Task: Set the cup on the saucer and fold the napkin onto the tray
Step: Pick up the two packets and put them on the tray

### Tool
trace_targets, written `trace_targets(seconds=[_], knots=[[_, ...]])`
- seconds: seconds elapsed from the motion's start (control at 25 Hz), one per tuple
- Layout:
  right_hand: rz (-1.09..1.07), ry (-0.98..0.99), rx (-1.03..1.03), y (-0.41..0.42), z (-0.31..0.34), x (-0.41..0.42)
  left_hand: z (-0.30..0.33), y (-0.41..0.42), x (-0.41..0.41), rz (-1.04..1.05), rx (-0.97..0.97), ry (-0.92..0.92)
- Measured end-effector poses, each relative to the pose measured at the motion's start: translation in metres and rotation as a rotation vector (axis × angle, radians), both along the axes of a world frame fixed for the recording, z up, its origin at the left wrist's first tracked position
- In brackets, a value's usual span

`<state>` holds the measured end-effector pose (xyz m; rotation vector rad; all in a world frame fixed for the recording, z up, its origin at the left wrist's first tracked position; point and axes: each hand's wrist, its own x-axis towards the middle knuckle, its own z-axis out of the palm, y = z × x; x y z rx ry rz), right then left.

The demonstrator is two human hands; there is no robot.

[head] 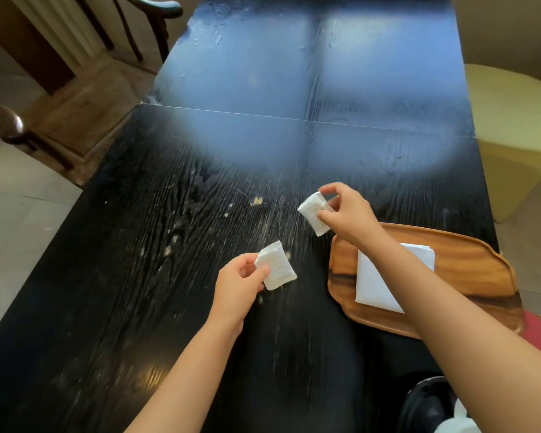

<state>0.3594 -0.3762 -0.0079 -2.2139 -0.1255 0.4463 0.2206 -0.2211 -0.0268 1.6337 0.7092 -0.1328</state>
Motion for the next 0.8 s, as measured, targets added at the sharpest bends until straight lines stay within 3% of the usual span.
trace_targets(seconds=[0.16,0.2,0.28,0.36,0.44,0.56,0.72,0.8], knots=[[-0.117,0.109,0.264,-0.013,0.019,-0.041,0.013,0.013,-0.018,0.052,0.129,-0.086],[-0.133,0.075,0.24,-0.016,0.02,-0.049,0.017,0.015,-0.02,0.015,0.134,-0.104],[-0.135,-0.111,0.005,-0.024,0.02,-0.06,0.025,0.017,-0.024,-0.058,0.115,-0.14],[-0.093,-0.3,-0.164,-0.032,0.026,-0.072,0.03,0.018,-0.026,-0.023,0.034,-0.16],[-0.052,-0.378,-0.093,-0.04,0.035,-0.083,0.033,0.015,-0.029,0.045,-0.046,-0.176],[-0.029,-0.265,0.053,-0.047,0.051,-0.097,0.032,0.007,-0.034,0.036,-0.004,-0.183],[0.014,-0.191,0.001,-0.058,0.053,-0.103,0.03,-0.002,-0.04,-0.112,0.006,-0.168],[0.008,-0.094,0.073,-0.061,0.062,-0.102,0.031,-0.005,-0.044,-0.135,-0.022,-0.165]])
